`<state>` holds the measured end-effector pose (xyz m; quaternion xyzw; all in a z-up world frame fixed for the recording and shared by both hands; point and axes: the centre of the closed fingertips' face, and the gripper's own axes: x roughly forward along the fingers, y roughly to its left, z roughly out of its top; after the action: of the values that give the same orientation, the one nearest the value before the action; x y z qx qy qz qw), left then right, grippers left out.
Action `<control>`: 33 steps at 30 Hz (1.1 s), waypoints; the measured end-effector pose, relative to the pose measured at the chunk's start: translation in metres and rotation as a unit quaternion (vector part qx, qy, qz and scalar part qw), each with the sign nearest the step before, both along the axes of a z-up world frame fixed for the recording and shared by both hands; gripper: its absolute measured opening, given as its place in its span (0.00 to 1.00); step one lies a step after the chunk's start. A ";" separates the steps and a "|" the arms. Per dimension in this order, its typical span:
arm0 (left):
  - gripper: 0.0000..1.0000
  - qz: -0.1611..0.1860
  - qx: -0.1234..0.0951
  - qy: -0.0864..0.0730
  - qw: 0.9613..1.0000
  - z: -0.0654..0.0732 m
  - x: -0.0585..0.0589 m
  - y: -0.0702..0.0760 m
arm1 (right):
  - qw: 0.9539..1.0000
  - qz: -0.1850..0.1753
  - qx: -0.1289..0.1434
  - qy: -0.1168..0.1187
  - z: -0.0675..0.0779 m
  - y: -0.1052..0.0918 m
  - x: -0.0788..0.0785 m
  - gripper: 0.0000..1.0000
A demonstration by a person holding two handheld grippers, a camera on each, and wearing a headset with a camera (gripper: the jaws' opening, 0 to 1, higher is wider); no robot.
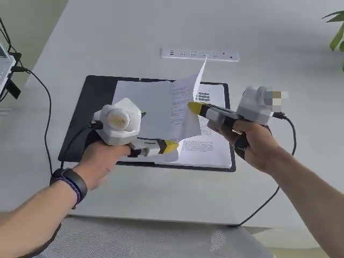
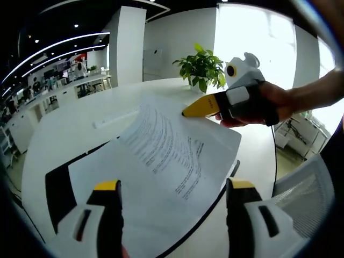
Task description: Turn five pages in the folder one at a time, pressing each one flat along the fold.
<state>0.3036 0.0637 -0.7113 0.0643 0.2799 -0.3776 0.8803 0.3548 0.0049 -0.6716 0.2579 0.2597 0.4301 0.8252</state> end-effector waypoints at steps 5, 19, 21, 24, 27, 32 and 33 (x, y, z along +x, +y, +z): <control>0.79 0.019 -0.003 -0.005 1.000 0.005 -0.001 0.026 | 1.000 0.014 0.008 -0.005 0.008 0.022 0.002 0.00; 0.80 0.059 -0.002 -0.011 0.998 0.008 -0.011 0.078 | 0.996 0.082 0.016 -0.017 0.030 0.103 -0.023 0.00; 0.80 0.064 -0.002 -0.012 0.998 0.010 -0.013 0.084 | 0.995 0.093 0.013 -0.016 0.027 0.113 -0.026 0.00; 0.80 0.071 -0.003 -0.013 0.997 0.011 -0.017 0.091 | 0.995 0.099 0.009 -0.009 0.021 0.123 -0.028 0.00; 0.80 0.077 -0.001 -0.014 0.997 0.012 -0.022 0.099 | 0.995 0.102 0.010 0.000 0.015 0.132 -0.026 0.00; 0.81 0.089 -0.003 -0.015 0.996 0.015 -0.028 0.110 | 0.994 0.112 0.004 0.014 0.004 0.148 -0.023 0.00; 0.81 0.091 -0.004 -0.015 0.996 0.016 -0.029 0.112 | 0.994 0.112 0.004 0.017 0.002 0.150 -0.022 0.00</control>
<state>0.2745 0.1755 -0.6958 0.0411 0.2697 -0.2958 0.9155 0.3325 0.1550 -0.6695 0.2380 0.2990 0.5165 0.7663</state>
